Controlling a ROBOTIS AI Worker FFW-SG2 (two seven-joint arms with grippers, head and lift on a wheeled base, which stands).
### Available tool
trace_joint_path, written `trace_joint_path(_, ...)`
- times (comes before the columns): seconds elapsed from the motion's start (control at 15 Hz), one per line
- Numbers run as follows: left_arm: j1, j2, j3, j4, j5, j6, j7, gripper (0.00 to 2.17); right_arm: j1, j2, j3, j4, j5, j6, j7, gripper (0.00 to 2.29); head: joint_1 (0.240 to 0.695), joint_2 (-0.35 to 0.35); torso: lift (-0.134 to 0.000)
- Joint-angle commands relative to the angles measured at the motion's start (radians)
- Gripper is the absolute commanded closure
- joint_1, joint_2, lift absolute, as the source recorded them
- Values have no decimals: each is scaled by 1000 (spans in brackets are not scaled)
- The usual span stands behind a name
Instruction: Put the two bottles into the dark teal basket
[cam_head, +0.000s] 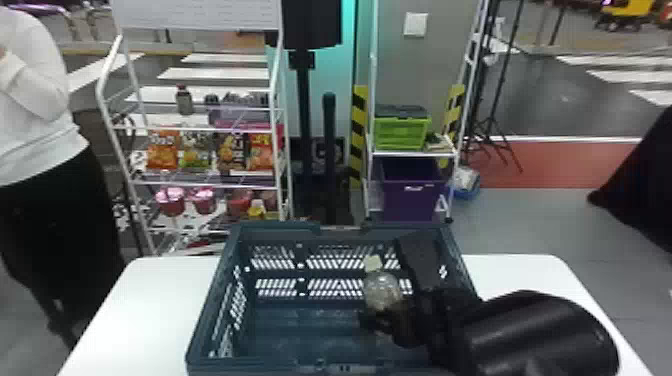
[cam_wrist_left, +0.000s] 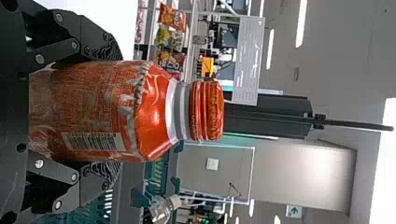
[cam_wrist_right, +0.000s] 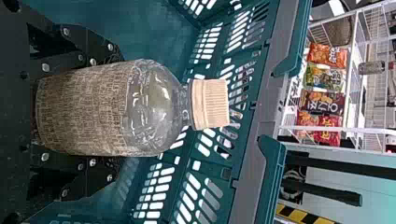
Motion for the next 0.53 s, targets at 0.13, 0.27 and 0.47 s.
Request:
trace_joint_path(0.13,0,10,3,-5,11,1,-5,2145,4,2,3,-13,-21,40,-23,-2,499,0,0)
trace_joint_path(0.27,0,15,3,-8,12,1,-5,2145,18,2,4,-41,-23,49,-23,-2,499,0,0)
trace_joint_path(0.47,0,26,5,-9,23,-2,-6,2145,63,2,16,-145,-14,62,-26,9,499,0,0)
